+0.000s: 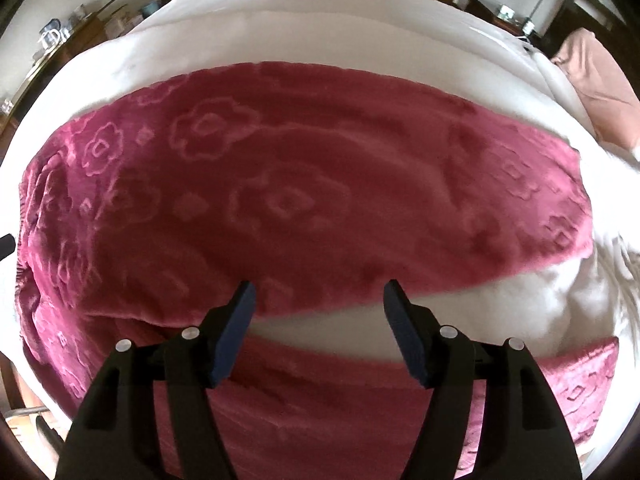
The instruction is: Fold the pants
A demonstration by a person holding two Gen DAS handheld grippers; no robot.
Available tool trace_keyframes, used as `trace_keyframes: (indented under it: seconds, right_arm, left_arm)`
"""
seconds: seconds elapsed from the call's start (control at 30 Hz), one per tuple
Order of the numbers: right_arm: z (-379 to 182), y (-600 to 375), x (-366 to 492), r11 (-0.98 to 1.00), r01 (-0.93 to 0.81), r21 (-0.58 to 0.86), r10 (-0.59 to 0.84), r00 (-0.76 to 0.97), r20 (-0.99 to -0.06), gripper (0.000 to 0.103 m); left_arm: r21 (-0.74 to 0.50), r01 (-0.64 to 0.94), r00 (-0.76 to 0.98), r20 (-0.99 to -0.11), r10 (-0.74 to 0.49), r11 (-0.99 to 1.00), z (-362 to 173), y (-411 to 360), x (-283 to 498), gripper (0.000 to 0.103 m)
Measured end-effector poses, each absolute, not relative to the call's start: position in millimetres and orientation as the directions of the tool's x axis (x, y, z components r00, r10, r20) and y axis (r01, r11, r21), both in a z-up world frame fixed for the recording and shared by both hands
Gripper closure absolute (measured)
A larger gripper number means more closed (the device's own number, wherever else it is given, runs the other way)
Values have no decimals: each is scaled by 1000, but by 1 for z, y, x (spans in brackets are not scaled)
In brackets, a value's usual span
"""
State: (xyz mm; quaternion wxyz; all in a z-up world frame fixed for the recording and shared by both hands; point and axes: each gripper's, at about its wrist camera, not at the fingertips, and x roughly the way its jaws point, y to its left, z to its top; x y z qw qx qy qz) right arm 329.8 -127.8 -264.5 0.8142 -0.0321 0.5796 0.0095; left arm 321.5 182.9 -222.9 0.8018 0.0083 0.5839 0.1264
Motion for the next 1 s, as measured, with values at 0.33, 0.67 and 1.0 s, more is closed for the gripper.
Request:
trace_keyframes:
  seconds: [0.33, 0.67, 1.0]
  right_arm:
    - [-283, -100, 341, 995, -91, -36, -10, 271, -962, 35]
    - [-289, -112, 340, 998, -49, -27, -14, 243, -970, 35]
    - [-292, -150, 353, 1000, 2, -19, -19, 237, -971, 35]
  left_arm:
    - [229, -320, 252, -915, 316, 919, -256, 274, 370, 5]
    - [226, -233, 256, -924, 284, 946, -284, 315, 430, 5]
    - [48, -139, 215, -974, 78, 989, -310, 326, 471, 44]
